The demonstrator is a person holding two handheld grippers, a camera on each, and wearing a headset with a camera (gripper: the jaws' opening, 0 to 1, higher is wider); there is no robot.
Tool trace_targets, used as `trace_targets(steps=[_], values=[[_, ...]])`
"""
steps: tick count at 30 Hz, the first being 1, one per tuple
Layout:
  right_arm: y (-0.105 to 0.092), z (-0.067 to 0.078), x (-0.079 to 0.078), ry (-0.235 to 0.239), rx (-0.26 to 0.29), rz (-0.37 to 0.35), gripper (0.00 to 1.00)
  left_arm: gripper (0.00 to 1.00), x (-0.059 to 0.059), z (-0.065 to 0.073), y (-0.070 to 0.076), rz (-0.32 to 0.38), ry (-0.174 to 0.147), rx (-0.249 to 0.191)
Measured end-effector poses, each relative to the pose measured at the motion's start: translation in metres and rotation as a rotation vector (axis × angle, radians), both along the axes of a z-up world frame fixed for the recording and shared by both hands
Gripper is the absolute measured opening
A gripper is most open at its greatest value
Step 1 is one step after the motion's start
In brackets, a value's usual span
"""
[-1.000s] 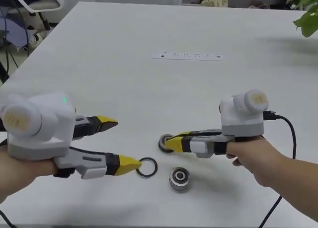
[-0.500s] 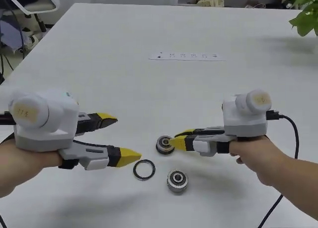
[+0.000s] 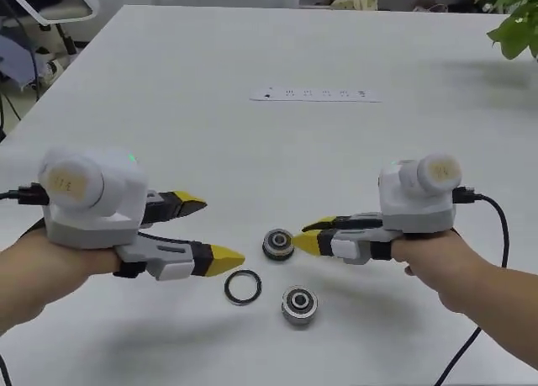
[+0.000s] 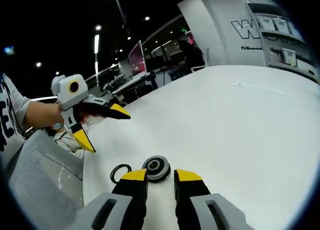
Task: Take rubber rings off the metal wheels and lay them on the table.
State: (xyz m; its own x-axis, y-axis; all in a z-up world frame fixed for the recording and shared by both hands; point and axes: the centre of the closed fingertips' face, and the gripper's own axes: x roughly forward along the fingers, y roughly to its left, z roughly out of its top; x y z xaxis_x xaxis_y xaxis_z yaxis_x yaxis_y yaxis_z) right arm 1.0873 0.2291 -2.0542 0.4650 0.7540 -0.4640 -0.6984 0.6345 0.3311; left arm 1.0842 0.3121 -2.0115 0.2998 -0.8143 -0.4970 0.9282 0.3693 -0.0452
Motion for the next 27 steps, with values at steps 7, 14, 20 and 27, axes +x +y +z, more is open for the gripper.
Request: trace_targets(steps=[7,14,20,27], values=[[0.003,-0.008,-0.004,-0.017,-0.049,0.043,0.18,0.55,0.006,-0.004,-0.008,-0.001,0.001,0.004],[0.005,-0.012,-0.007,-0.028,-0.077,0.067,0.18,0.53,0.007,-0.01,-0.015,-0.011,0.015,0.007],[0.009,-0.018,-0.009,-0.046,-0.108,0.1,0.19,0.5,0.004,-0.017,-0.024,-0.027,0.033,0.01],[0.012,-0.02,-0.009,-0.078,-0.13,0.124,0.18,0.48,0.006,-0.021,-0.03,-0.032,0.052,0.002]])
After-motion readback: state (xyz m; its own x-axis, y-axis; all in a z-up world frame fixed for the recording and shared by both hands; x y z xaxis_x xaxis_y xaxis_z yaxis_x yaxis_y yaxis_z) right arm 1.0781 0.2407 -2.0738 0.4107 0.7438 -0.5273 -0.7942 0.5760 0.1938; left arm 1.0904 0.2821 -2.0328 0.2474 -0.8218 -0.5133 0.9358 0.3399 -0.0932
